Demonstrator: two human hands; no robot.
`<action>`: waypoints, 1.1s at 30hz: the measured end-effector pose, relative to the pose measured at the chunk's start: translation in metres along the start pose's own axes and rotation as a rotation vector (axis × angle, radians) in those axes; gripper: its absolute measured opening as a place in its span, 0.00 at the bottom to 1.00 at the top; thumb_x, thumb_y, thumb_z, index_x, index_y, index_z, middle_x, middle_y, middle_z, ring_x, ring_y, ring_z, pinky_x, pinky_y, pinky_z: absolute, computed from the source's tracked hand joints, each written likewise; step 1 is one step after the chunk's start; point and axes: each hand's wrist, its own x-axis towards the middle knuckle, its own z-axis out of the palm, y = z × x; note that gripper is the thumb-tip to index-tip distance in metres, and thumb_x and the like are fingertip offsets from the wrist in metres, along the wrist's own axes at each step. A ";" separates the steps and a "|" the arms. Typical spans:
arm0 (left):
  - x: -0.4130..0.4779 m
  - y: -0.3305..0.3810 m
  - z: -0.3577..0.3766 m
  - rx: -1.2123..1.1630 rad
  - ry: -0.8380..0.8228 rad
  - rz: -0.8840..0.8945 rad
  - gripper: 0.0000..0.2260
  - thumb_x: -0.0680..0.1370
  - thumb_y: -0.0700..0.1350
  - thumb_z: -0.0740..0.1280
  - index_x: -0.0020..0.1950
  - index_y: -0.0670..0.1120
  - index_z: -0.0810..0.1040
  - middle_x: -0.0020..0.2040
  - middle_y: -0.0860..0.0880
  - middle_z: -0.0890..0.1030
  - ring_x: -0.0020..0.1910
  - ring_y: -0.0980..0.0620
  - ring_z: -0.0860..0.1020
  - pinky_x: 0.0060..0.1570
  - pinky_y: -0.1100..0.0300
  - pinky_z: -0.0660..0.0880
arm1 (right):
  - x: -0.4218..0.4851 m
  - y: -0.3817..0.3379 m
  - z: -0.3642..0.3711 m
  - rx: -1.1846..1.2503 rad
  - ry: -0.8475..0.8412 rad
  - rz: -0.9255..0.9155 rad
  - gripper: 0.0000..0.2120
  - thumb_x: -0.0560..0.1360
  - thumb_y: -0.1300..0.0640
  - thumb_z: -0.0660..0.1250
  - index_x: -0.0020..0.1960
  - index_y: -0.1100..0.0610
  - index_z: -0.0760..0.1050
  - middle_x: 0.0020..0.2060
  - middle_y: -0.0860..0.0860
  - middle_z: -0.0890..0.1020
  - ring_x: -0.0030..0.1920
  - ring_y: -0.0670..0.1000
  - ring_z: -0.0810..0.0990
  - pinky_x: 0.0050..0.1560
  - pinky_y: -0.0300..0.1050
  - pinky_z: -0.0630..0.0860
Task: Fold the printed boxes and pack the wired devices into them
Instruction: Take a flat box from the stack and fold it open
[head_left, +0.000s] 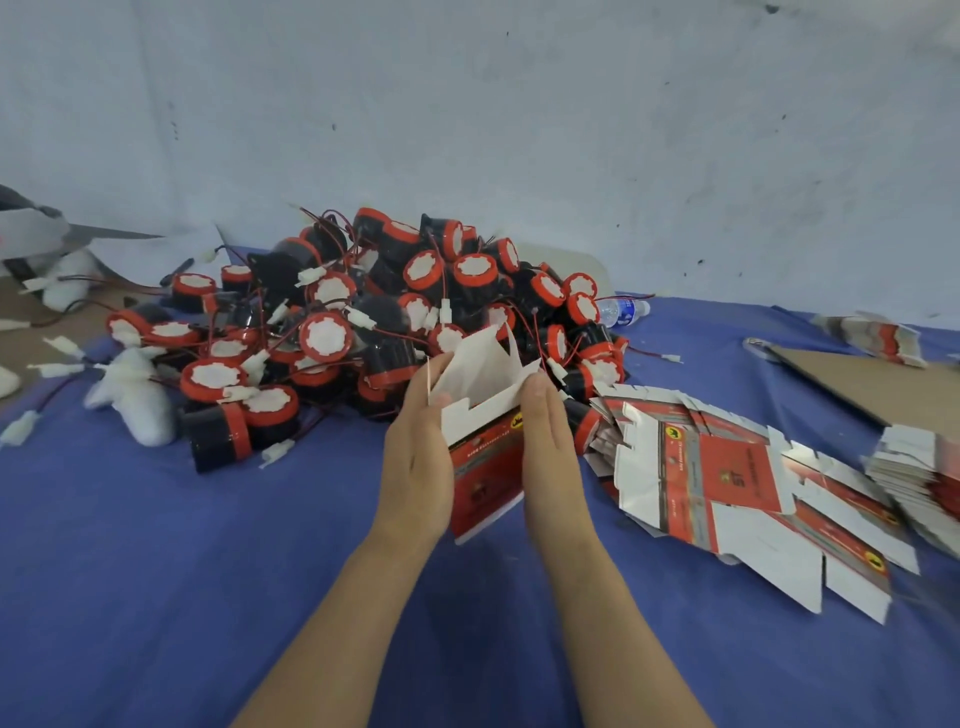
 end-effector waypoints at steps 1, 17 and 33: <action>0.000 0.000 -0.001 0.011 -0.006 0.001 0.16 0.76 0.54 0.53 0.50 0.75 0.75 0.51 0.65 0.81 0.52 0.62 0.79 0.46 0.66 0.76 | 0.000 -0.002 -0.003 0.013 -0.015 0.013 0.25 0.67 0.27 0.60 0.61 0.34 0.71 0.58 0.37 0.78 0.59 0.39 0.77 0.60 0.42 0.72; 0.002 0.004 -0.012 0.056 0.140 -0.006 0.13 0.80 0.54 0.54 0.52 0.57 0.78 0.42 0.61 0.82 0.41 0.63 0.80 0.33 0.71 0.73 | -0.007 -0.019 0.003 -0.005 -0.112 -0.124 0.18 0.75 0.38 0.54 0.60 0.39 0.73 0.58 0.42 0.80 0.58 0.41 0.78 0.56 0.37 0.76; -0.004 0.010 -0.007 0.207 0.010 0.090 0.13 0.76 0.64 0.53 0.54 0.63 0.72 0.44 0.68 0.80 0.43 0.65 0.80 0.36 0.71 0.75 | 0.006 -0.014 -0.011 0.015 0.014 0.025 0.17 0.79 0.64 0.59 0.52 0.42 0.76 0.46 0.46 0.84 0.46 0.50 0.84 0.43 0.45 0.81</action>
